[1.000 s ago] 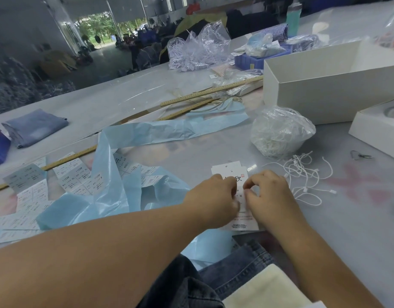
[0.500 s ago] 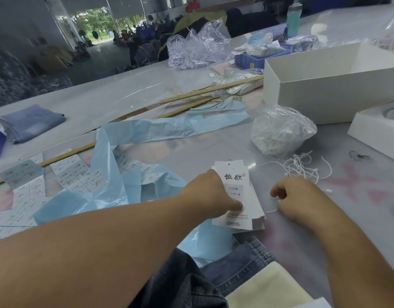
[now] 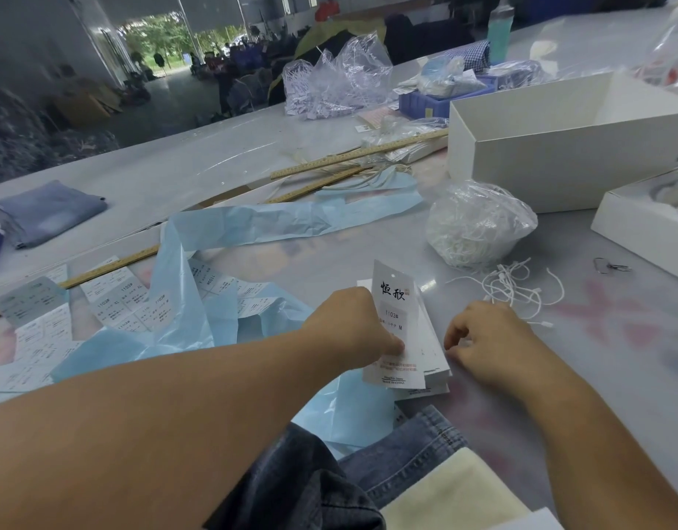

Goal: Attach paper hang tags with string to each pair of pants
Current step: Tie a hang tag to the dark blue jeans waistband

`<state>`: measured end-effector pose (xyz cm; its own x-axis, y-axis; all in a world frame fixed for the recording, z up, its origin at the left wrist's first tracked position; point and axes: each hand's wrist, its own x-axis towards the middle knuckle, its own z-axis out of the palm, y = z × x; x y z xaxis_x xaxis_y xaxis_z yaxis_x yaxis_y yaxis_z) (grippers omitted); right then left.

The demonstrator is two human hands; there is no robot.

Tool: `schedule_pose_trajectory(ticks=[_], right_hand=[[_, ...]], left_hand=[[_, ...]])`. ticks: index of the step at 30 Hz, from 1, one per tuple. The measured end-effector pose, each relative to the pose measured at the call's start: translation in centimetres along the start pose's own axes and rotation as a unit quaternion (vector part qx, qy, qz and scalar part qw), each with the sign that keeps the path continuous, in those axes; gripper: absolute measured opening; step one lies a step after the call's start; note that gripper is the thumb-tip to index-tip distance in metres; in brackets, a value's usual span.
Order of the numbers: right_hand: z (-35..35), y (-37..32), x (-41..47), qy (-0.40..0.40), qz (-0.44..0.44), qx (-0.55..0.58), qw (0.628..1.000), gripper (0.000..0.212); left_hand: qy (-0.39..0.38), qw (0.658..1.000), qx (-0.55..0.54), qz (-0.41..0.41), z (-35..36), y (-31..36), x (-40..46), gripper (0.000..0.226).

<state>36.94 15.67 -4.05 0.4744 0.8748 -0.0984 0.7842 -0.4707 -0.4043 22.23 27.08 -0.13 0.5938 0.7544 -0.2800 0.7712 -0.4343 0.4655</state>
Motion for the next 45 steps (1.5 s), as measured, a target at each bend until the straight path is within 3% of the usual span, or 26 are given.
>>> schedule_pose_trajectory(ticks=[3, 6, 11, 14, 21, 25, 27, 32, 42, 45], right_hand=[[0.1, -0.2, 0.0, 0.028, -0.017, 0.008, 0.999, 0.016], [0.0, -0.4, -0.2, 0.127, -0.054, 0.16, 0.977, 0.02], [0.2, -1.4, -0.5, 0.179, -0.042, 0.363, 0.913, 0.019], [0.5, -1.7, -0.4, 0.174, -0.044, 0.388, 0.904, 0.02], [0.8, -1.6, 0.0, 0.171, -0.019, 0.381, 0.908, 0.014], [0.7, -1.7, -0.1, 0.169, -0.015, 0.365, 0.915, 0.015], [0.7, -1.9, -0.1, 0.167, -0.008, 0.367, 0.915, 0.016], [0.7, -1.9, -0.1, 0.176, 0.011, 0.361, 0.916, 0.018], [1.1, -1.9, 0.2, 0.15, 0.007, 0.394, 0.907, 0.019], [1.1, -1.7, 0.2, 0.142, 0.001, 0.421, 0.896, 0.02]], left_hand=[[-0.001, 1.0, -0.029, -0.003, -0.2, 0.0, 0.1, 0.023], [-0.005, 0.993, -0.115, -0.011, -0.5, 0.2, 0.1, 0.008], [-0.032, 0.982, -0.187, -0.001, -0.7, 0.8, -0.1, 0.016], [-0.021, 0.987, -0.156, 0.014, -0.6, 0.9, -0.3, 0.019], [0.055, 0.993, 0.095, 0.049, -0.7, 0.7, -0.6, 0.016], [0.103, 0.941, 0.308, 0.094, -0.6, 0.4, -1.2, 0.025], [0.104, 0.931, 0.337, 0.096, -0.6, 0.5, -1.3, 0.025], [0.062, 0.961, 0.258, 0.072, -0.3, 0.4, -0.9, 0.018], [0.033, 0.991, 0.126, 0.022, -0.4, 0.4, -0.5, 0.048], [0.01, 0.998, 0.056, 0.017, -1.1, 0.7, -0.3, 0.025]])
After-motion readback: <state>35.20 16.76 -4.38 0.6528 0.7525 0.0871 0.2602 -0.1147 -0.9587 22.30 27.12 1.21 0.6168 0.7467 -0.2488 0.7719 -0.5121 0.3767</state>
